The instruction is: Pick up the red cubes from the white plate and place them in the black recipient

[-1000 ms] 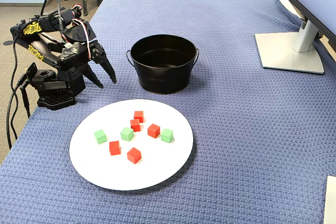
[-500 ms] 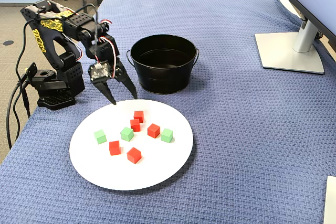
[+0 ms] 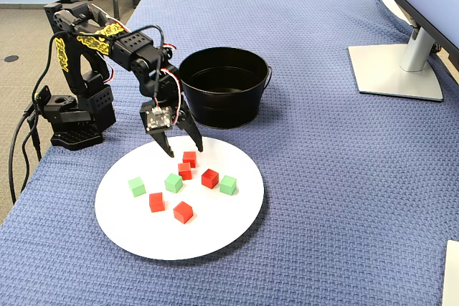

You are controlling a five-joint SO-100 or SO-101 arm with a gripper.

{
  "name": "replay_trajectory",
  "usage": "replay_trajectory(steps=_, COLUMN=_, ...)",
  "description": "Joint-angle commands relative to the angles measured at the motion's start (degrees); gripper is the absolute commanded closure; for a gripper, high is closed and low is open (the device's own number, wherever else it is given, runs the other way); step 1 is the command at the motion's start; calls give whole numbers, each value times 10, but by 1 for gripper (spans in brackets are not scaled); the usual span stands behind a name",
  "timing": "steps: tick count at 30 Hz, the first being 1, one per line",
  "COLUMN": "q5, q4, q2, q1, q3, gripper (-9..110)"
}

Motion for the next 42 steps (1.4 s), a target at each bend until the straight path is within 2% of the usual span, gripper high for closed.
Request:
replay_trajectory(steps=1, q5=11, q4=-23, q2=-21, q1=-14, q3=-47, gripper=82)
replay_trajectory(steps=9, q5=5, q4=-24, q2=-90, q1=-32, q3=-83, gripper=86)
replay_trajectory(steps=16, q5=-1, q4=-24, q2=-81, q1=-51, q3=-66, gripper=91)
replay_trajectory(steps=18, q5=5, q4=-24, q2=-81, q1=-53, q3=-66, gripper=101)
replay_trajectory(steps=22, q5=17, q4=-21, q2=-81, q1=-46, q3=-76, gripper=102)
replay_trajectory(steps=33, q5=104, q4=177, q2=131, q1=18, q3=-215, gripper=102)
replay_trajectory(steps=37, q5=152, q4=199, q2=199, q1=-43, q3=-236, gripper=102)
replay_trajectory(steps=42, q5=221, q4=189, q2=221, q1=-207, q3=-240, gripper=102)
